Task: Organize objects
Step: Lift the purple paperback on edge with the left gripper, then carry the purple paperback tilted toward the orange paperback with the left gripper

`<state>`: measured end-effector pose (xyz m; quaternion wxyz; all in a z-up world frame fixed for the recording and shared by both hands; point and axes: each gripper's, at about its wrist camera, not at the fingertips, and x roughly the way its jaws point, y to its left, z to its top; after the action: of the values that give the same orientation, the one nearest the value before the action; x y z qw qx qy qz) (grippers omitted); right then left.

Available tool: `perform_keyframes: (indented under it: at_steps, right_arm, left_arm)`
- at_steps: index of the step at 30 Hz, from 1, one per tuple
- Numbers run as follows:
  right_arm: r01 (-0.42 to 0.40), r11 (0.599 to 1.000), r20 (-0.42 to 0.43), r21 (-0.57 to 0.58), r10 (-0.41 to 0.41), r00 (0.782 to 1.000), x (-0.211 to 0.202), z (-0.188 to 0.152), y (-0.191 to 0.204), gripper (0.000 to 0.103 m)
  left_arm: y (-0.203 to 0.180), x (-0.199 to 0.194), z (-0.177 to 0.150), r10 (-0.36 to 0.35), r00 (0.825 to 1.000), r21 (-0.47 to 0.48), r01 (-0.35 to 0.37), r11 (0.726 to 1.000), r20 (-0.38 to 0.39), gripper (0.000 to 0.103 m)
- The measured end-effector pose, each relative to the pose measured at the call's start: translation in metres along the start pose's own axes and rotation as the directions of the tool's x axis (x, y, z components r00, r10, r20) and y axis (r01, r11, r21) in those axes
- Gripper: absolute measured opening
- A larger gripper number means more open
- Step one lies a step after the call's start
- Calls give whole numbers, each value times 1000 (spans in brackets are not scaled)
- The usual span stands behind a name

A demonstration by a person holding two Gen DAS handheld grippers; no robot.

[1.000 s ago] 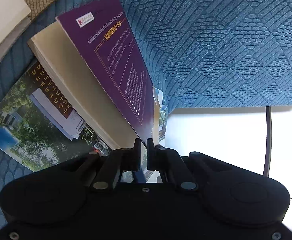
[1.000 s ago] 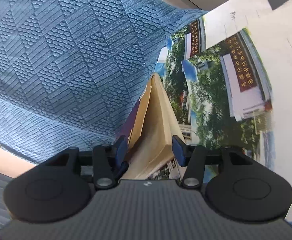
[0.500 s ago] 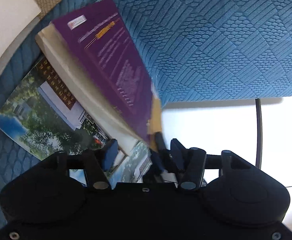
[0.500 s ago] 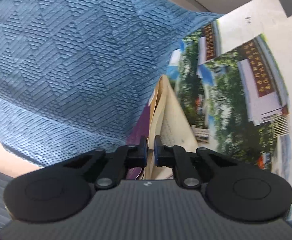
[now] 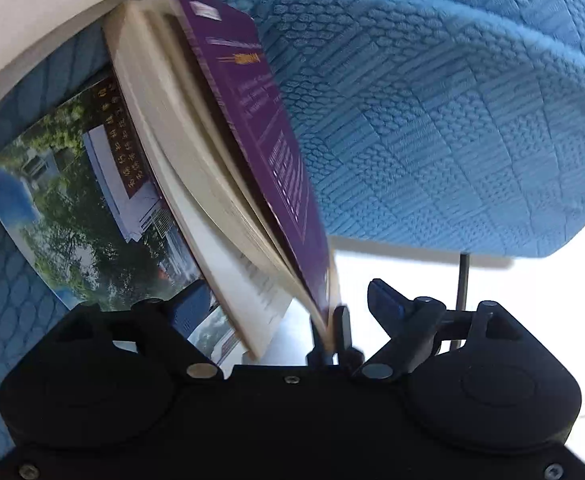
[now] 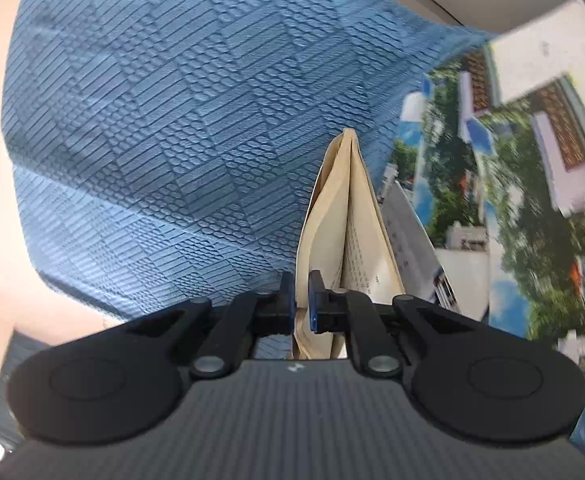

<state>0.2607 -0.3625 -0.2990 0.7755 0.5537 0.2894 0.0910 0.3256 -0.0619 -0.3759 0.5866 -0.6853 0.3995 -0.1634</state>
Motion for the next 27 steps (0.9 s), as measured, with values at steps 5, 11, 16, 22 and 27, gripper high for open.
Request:
perform_keyframes:
  at_steps: [5, 11, 16, 22, 27]
  right_arm:
    - [15, 1000, 6, 26, -15, 1000, -8, -7, -2, 9]
    - [12, 999, 4, 44, -12, 1000, -10, -11, -1, 10]
    - [64, 997, 12, 49, -65, 998, -14, -15, -2, 10]
    - [109, 994, -35, -18, -110, 993, -17, -14, -3, 15]
    - [56, 998, -87, 25, -53, 995, -21, -13, -15, 47]
  left_arm:
    - [9, 14, -1, -11, 1000, -31, 11, 999, 4, 85]
    - [14, 25, -13, -32, 999, -62, 31, 998, -15, 81]
    - [11, 34, -17, -22, 1000, -103, 22, 994, 0, 48]
    - [14, 19, -17, 21, 1000, -91, -19, 996, 17, 17]
    - [6, 5, -20, 85, 996, -34, -85, 996, 16, 13]
